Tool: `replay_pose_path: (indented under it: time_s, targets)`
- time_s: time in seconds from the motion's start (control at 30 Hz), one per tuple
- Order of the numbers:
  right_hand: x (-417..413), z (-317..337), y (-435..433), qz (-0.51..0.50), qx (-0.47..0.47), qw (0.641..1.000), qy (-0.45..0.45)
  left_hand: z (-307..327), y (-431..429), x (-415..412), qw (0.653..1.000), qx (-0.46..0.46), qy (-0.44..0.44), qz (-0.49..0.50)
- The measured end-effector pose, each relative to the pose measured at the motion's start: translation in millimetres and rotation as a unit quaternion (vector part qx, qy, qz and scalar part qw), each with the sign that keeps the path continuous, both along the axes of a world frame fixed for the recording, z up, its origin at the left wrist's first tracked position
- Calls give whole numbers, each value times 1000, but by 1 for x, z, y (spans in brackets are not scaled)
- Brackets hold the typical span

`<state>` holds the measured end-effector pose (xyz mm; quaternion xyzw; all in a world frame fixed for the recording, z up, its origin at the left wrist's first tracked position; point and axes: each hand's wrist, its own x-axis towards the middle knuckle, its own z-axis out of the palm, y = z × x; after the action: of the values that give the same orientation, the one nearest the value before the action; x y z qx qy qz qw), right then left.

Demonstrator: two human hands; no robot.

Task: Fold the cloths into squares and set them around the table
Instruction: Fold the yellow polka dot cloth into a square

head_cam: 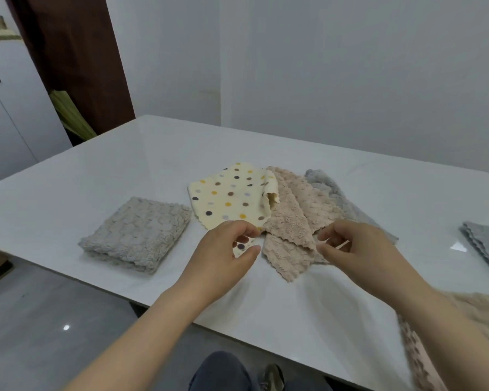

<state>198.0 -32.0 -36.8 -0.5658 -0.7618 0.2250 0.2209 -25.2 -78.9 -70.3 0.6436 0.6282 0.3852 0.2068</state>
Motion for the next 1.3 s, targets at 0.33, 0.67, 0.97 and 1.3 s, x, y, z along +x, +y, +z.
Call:
replay_pose_path:
  time_s: [0.33, 0.67, 0.97, 1.3]
  targets:
    - [7, -16, 1, 50, -8, 998, -31, -23, 19, 4, 993, -30, 95, 57]
    - [7, -17, 5, 64, -6, 998, -27, -44, 31, -12, 984, -28, 155, 79]
    - [-11, -13, 14, 106, 8, 993, -55, -44, 37, -17, 988, -5, 129, 85]
    - [-62, -33, 40, 166, 67, 983, -46, -20, 28, -26, 994, 60, 42, 87]
